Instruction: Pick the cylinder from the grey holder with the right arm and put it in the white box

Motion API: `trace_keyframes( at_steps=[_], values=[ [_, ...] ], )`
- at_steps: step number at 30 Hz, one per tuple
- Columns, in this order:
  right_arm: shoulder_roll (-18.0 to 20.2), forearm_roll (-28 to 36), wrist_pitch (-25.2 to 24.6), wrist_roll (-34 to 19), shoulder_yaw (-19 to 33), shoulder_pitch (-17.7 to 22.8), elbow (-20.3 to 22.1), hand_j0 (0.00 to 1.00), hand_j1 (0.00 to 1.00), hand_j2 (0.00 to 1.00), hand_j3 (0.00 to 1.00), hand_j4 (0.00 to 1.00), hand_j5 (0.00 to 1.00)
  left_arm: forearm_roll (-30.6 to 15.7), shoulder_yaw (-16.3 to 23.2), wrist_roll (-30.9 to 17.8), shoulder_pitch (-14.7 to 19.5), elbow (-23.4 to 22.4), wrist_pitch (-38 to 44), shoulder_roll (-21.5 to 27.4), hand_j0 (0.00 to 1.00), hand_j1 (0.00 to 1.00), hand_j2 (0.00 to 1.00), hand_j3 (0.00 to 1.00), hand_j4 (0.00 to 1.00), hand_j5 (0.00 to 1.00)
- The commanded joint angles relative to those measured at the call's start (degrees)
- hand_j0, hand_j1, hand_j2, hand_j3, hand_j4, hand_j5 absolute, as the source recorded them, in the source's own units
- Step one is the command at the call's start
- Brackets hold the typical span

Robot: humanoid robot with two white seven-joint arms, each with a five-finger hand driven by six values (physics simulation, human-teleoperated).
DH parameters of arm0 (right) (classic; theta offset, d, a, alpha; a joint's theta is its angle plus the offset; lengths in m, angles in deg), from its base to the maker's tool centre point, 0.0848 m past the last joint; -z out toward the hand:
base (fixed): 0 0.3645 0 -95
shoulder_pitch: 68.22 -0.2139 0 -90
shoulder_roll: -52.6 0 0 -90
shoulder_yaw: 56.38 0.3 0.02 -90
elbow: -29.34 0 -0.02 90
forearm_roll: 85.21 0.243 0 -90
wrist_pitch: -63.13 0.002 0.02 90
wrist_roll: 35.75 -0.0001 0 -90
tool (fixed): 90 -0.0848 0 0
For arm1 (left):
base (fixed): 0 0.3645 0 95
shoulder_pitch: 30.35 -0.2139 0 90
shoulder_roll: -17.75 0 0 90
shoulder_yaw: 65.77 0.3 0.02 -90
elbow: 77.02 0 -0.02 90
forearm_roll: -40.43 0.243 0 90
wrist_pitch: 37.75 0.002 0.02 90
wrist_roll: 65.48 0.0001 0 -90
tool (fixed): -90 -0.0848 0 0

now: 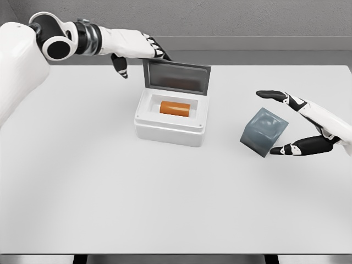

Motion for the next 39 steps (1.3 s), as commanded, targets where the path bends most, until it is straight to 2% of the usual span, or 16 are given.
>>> trace_keyframes(
  at_steps=[1, 15, 18, 24, 26, 28, 32, 33, 36, 39],
  values=[
    [0.06, 0.39, -0.15, 0.02, 0.05, 0.0, -0.06, 1.0, 1.0, 1.0, 1.0, 1.0, 1.0, 0.06, -0.09, 0.03, 0.0, 0.23, 0.15, 0.64, 1.0, 1.0, 1.0, 1.0, 1.0, 1.0],
    [0.06, 0.48, -0.15, 0.02, 0.05, 0.0, -0.67, 1.0, 1.0, 1.0, 1.0, 1.0, 1.0, 1.47, 1.14, 0.03, 0.44, 2.34, 0.15, 1.17, 1.0, 1.0, 1.0, 1.0, 1.0, 1.0],
    [0.06, 0.48, -0.15, 0.02, 0.05, 0.0, -0.67, 1.0, 1.0, 1.0, 1.0, 1.0, 1.0, 1.91, 1.93, 0.03, 0.26, 6.74, 0.15, 2.93, 1.0, 1.0, 1.0, 1.0, 1.0, 1.0],
    [0.06, 0.48, -0.15, 0.02, 0.05, 0.0, -0.67, 1.0, 1.0, 1.0, 1.0, 1.0, 1.0, 1.73, 2.46, 0.03, 0.18, 9.81, 0.15, 6.0, 1.0, 1.0, 1.0, 1.0, 1.0, 1.0],
    [0.06, 0.48, -0.15, 0.02, 0.05, 0.0, -0.67, 1.0, 1.0, 1.0, 1.0, 1.0, 1.0, 0.5, 1.93, 0.03, -0.18, 11.74, 0.15, 9.25, 1.0, 1.0, 1.0, 1.0, 1.0, 1.0],
    [0.06, 0.48, -0.15, 0.02, 0.05, 0.0, -0.67, 1.0, 1.0, 1.0, 1.0, 1.0, 1.0, -2.75, 1.93, 0.03, -1.32, 12.54, 0.15, 12.15, 1.0, 1.0, 1.0, 1.0, 1.0, 1.0],
    [0.06, 0.48, -0.15, 0.02, 0.05, 0.0, -0.67, 1.0, 1.0, 1.0, 1.0, 1.0, 1.0, -6.44, 1.84, 0.03, -6.41, 12.71, 0.15, 16.2, 1.0, 1.0, 1.0, 1.0, 1.0, 1.0],
    [0.06, 0.48, -0.15, 0.02, 0.05, 0.0, -0.67, 1.0, 1.0, 1.0, 1.0, 1.0, 1.0, -6.53, 1.76, 0.03, -8.43, 12.8, 0.15, 17.34, 1.0, 1.0, 1.0, 1.0, 1.0, 1.0],
    [0.06, 0.48, -0.15, 0.02, 0.05, 0.0, -0.67, 1.0, 1.0, 1.0, 1.0, 1.0, 1.0, -7.5, 1.67, 0.03, -10.98, 13.94, 0.15, 19.36, 1.0, 1.0, 1.0, 1.0, 1.0, 1.0],
    [0.06, 0.48, -0.15, 0.02, 0.05, 0.0, -0.67, 1.0, 1.0, 1.0, 1.0, 1.0, 1.0, -7.76, 0.26, 0.03, -11.78, 14.91, 0.15, 21.12, 1.0, 1.0, 1.0, 1.0, 1.0, 1.0]
  ],
)
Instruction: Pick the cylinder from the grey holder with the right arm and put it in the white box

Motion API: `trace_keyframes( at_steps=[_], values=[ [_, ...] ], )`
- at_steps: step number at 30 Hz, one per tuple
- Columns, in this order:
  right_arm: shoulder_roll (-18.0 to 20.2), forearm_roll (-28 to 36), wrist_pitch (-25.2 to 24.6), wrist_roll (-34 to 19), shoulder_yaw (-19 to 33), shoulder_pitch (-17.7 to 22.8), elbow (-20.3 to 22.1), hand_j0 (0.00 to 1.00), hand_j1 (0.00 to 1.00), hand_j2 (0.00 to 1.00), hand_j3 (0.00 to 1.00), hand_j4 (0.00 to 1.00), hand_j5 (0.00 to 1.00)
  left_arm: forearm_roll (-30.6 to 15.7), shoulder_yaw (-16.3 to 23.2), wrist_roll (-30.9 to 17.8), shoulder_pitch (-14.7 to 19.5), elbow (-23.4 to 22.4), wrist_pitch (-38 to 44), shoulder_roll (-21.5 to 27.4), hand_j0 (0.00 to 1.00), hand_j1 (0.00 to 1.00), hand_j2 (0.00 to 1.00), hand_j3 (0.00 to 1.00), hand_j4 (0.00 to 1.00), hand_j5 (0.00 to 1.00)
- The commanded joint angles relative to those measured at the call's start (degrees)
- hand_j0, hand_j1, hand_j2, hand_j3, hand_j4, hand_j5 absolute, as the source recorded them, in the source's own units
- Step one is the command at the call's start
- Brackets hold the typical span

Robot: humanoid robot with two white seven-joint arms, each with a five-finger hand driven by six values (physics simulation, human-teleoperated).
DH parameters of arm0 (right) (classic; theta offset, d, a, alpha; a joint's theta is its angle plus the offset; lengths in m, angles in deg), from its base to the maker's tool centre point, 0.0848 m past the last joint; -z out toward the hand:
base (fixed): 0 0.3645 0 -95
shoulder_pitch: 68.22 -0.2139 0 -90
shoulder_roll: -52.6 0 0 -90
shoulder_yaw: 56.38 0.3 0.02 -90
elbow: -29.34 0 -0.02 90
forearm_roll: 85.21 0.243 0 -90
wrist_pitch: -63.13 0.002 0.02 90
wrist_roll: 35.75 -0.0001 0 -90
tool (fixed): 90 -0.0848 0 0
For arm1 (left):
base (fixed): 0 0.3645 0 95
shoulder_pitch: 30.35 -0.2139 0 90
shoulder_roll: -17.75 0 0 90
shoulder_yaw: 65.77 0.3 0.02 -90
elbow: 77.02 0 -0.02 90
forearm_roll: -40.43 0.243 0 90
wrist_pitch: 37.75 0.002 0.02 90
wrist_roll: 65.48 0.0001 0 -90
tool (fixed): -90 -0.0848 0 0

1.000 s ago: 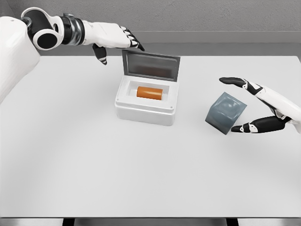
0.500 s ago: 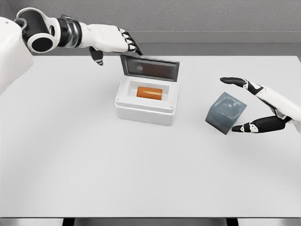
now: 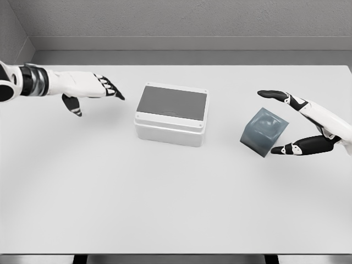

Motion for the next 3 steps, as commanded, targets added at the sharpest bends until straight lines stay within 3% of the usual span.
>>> trace_keyframes(
  at_steps=[1, 3],
  values=[
    [0.06, 0.48, -0.14, 0.02, 0.0, 0.0, 0.03, 1.0, 1.0, 1.0, 1.0, 1.0, 1.0, -0.76, -1.26, 0.03, 0.0, 0.91, 0.16, 1.87, 1.0, 1.0, 1.0, 1.0, 1.0, 1.0],
    [0.06, 0.48, -0.14, 0.02, 0.0, 0.0, 0.03, 1.0, 1.0, 1.0, 1.0, 1.0, 1.0, -0.76, -1.43, 0.03, 0.0, 1.62, 0.16, 2.22, 1.0, 1.0, 1.0, 1.0, 1.0, 1.0]
  ],
)
